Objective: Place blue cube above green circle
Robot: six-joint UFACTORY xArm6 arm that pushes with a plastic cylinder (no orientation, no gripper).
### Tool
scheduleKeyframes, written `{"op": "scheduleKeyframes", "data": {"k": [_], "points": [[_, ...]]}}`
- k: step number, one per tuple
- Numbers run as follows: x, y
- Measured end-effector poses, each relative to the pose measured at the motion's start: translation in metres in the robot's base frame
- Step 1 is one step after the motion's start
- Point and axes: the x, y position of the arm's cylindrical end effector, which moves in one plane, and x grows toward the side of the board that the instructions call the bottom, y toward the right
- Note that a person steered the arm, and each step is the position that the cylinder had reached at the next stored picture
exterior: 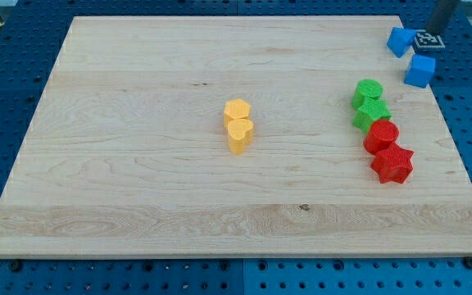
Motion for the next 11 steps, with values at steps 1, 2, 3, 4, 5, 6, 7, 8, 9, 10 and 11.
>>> {"op": "scheduleKeyframes", "data": {"k": [1, 2, 3, 4, 5, 6, 7, 8, 9, 10, 11], "points": [[0.0, 0.0], [0.018, 0.001], [0.03, 0.0], [0.041, 0.001], [0.047, 0.001], [0.047, 0.001], [0.049, 0.0], [0.05, 0.001], [0.051, 0.001], [0.053, 0.001], [0.053, 0.001]]}}
